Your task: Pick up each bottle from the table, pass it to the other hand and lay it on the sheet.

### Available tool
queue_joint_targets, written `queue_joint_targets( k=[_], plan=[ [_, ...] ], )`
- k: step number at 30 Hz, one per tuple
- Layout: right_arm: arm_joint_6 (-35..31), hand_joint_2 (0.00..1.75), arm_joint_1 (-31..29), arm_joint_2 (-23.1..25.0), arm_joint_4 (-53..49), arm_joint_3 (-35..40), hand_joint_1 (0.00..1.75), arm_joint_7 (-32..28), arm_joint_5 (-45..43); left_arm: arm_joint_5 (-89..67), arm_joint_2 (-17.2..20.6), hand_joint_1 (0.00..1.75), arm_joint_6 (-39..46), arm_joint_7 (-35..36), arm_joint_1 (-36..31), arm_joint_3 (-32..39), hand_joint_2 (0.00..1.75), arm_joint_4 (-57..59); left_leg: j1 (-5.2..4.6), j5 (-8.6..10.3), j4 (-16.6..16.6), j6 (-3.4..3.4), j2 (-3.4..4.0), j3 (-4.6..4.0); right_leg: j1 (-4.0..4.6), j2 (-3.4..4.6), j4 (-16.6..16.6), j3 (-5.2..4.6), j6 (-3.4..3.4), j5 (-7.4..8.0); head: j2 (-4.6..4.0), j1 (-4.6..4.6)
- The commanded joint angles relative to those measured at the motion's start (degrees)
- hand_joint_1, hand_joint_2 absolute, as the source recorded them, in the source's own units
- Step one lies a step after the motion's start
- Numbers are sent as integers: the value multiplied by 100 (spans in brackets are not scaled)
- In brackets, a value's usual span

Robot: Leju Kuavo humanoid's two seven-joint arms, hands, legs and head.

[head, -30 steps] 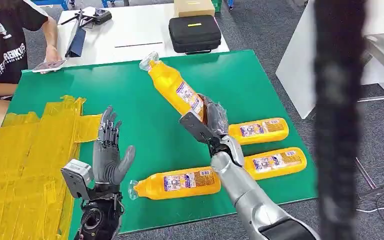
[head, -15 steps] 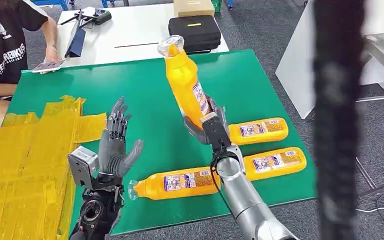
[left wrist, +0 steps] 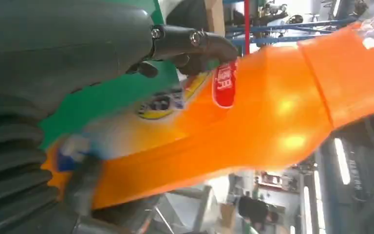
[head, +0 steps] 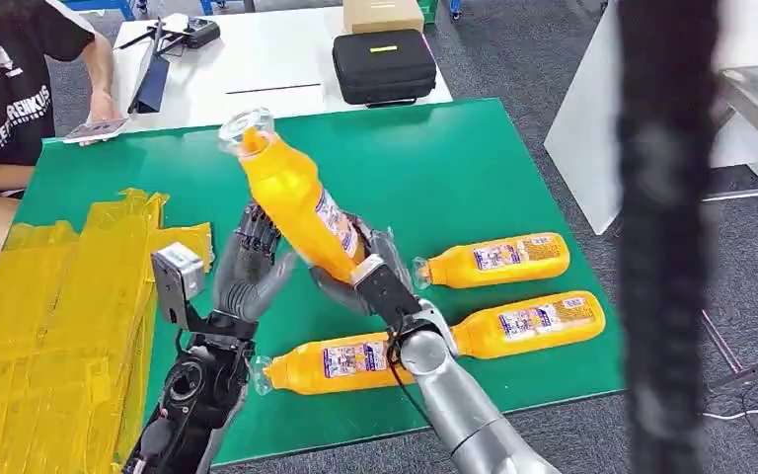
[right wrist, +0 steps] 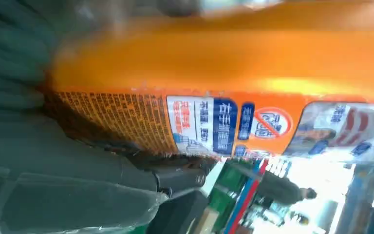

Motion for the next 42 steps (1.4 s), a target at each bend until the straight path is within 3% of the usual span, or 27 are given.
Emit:
queue_joint_targets(
  k=[1,12,17,21,22,29,30,31,38,39,42],
  plan=[
    [-95,175,-271,26,812,826,175,-87,114,213,53,0,-29,95,-574,-41,175,573,5,-18,1,-19,4,40,5,-7,-1,41,-2,-17,0,0],
    [-590,175,-435,11,1356,1608,175,43,777,577,-16,0,-19,104,-1060,-166,175,1064,7,-13,4,-19,-5,29,7,-14,1,34,-3,-15,0,2],
    [-657,175,-426,-30,1384,1621,175,61,693,694,-48,0,140,-48,-1046,-177,175,1002,6,-8,1,-14,-9,21,6,-17,-3,26,-2,-11,0,0],
    [-657,175,-426,-30,1384,1621,175,61,693,694,-48,0,140,-48,-1046,-177,175,1002,11,-38,15,-32,-10,67,12,-29,10,74,-3,-43,0,0],
    [-657,175,-426,-30,1384,1621,175,61,693,694,-48,0,140,-48,-1046,-177,175,1002,8,-16,5,-19,-12,33,9,-23,1,39,-2,-21,0,0],
    [-657,175,-426,-30,1384,1621,175,61,693,694,-48,2,140,-48,-1046,-177,175,1002,5,-7,1,-14,-10,21,6,-17,-2,23,-2,-12,0,2],
    [-667,175,-418,-36,1352,1608,175,72,667,700,-52,152,224,-72,-1019,-161,175,955,9,-21,9,-24,-11,42,10,-23,4,46,-3,-26,0,-2],
    [-693,175,-399,-52,1303,1601,175,79,649,730,-50,173,288,-100,-996,-161,175,895,6,-8,2,-15,-9,20,6,-17,-2,23,-2,-12,0,2],
    [-731,175,-192,-140,921,1466,175,164,676,799,-7,175,414,-124,-950,-242,175,799,6,-8,0,-14,-13,20,7,-20,-4,24,-1,-13,0,0],
    [-725,175,-170,-146,872,1440,175,176,691,803,-7,175,433,-139,-933,-245,175,779,12,-36,14,-30,-14,61,13,-31,7,68,-3,-42,0,0],
    [-693,175,-164,-139,843,1372,175,183,716,813,9,175,481,-165,-908,-216,175,717,5,-10,2,-15,-14,23,6,-22,-1,26,-1,-16,0,0]
  ],
)
